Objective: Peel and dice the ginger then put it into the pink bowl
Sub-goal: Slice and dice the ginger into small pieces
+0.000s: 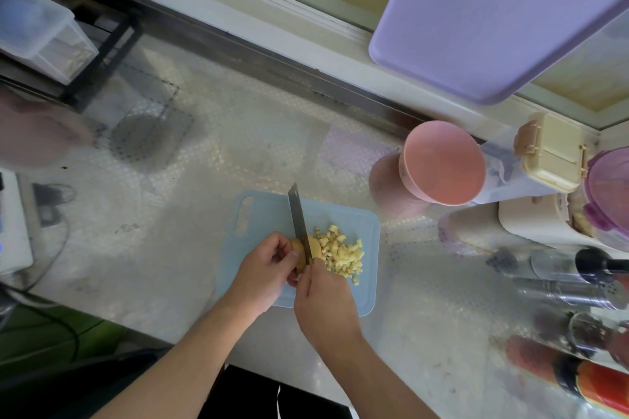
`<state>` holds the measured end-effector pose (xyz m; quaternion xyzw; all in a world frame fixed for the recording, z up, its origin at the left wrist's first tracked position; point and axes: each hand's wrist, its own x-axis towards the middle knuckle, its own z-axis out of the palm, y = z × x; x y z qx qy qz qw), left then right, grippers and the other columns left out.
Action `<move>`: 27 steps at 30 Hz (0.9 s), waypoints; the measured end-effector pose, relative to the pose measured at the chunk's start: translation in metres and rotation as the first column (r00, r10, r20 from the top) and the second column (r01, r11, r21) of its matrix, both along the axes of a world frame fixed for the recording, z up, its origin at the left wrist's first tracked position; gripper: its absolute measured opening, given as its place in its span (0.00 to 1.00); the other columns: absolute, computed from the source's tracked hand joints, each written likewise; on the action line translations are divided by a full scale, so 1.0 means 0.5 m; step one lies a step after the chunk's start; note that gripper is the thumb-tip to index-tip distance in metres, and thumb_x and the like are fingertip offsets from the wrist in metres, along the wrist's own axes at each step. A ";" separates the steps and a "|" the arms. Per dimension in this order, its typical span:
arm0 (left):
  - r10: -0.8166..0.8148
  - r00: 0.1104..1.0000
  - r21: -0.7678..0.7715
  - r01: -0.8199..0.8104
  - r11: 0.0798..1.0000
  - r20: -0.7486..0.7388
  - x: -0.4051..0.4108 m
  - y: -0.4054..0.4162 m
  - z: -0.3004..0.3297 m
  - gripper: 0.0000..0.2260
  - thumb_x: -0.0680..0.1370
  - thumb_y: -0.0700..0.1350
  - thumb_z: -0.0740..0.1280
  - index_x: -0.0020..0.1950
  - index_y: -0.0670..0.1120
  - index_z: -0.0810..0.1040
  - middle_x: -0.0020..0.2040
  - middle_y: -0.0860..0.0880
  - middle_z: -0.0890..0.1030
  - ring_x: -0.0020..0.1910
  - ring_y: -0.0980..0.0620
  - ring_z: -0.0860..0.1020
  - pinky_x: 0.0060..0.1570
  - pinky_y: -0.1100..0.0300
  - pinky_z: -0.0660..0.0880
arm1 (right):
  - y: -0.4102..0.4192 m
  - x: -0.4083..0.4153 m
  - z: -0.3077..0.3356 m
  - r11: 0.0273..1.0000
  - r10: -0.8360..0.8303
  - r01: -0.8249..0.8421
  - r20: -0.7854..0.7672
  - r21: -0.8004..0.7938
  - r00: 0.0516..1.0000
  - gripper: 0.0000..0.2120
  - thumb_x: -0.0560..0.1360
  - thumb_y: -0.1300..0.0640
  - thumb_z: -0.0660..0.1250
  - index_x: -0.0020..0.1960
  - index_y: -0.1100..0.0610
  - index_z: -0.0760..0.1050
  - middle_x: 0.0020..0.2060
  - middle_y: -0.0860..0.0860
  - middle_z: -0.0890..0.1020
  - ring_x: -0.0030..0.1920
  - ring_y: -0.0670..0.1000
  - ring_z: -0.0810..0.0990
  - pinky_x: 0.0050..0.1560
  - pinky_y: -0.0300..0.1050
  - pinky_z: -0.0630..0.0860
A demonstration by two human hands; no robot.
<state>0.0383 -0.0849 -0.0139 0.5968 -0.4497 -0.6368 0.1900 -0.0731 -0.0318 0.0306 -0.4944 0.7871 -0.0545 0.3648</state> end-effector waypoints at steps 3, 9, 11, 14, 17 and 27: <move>0.042 0.997 0.025 -0.041 0.999 -0.065 -0.003 0.000 0.004 0.09 0.83 0.36 0.66 0.43 0.39 0.72 0.34 0.43 0.79 0.33 0.48 0.78 0.35 0.59 0.78 | 0.005 -0.011 0.017 0.999 -0.035 0.035 0.000 -0.026 0.999 0.08 0.84 0.57 0.55 0.47 0.56 0.69 0.35 0.52 0.78 0.34 0.51 0.77 0.31 0.42 0.70; 0.044 0.996 0.027 -0.042 0.999 -0.077 0.000 0.001 -0.002 0.09 0.83 0.38 0.67 0.44 0.39 0.73 0.37 0.41 0.80 0.35 0.46 0.79 0.37 0.53 0.81 | 0.020 -0.021 0.056 0.993 -0.091 0.095 0.051 -0.071 0.995 0.12 0.84 0.55 0.55 0.42 0.53 0.65 0.30 0.48 0.72 0.28 0.48 0.69 0.26 0.39 0.66; 0.043 0.997 0.021 -0.042 0.999 -0.066 -0.001 0.002 -0.004 0.09 0.84 0.38 0.66 0.45 0.38 0.72 0.39 0.36 0.80 0.35 0.47 0.79 0.37 0.55 0.81 | 0.024 -0.018 0.058 0.993 -0.096 0.100 0.068 -0.060 0.993 0.14 0.84 0.56 0.55 0.40 0.51 0.63 0.29 0.47 0.71 0.28 0.48 0.68 0.27 0.39 0.67; 0.032 0.998 0.004 -0.032 0.999 -0.051 -0.003 0.002 -0.004 0.09 0.84 0.39 0.66 0.46 0.37 0.72 0.41 0.33 0.79 0.34 0.48 0.79 0.36 0.57 0.81 | 0.029 -0.014 0.053 0.993 -0.102 0.106 0.077 -0.050 0.992 0.15 0.84 0.55 0.55 0.39 0.49 0.61 0.29 0.47 0.70 0.27 0.47 0.67 0.27 0.38 0.67; 0.026 0.999 -0.016 -0.027 1.000 -0.028 -0.004 0.003 -0.004 0.09 0.84 0.38 0.66 0.45 0.37 0.72 0.41 0.33 0.78 0.33 0.49 0.79 0.36 0.58 0.80 | 0.034 -0.009 0.045 0.995 -0.088 0.091 0.070 -0.046 0.994 0.12 0.84 0.54 0.55 0.42 0.51 0.65 0.30 0.47 0.72 0.28 0.47 0.68 0.27 0.37 0.68; 0.041 0.999 -0.012 -0.041 0.999 -0.012 -0.007 0.005 -0.001 0.08 0.84 0.39 0.66 0.45 0.38 0.74 0.40 0.36 0.80 0.34 0.46 0.80 0.35 0.61 0.79 | 0.044 0.003 0.050 1.000 -0.015 0.015 -0.001 -0.002 1.000 0.07 0.84 0.54 0.53 0.48 0.51 0.67 0.34 0.48 0.75 0.33 0.48 0.74 0.29 0.39 0.66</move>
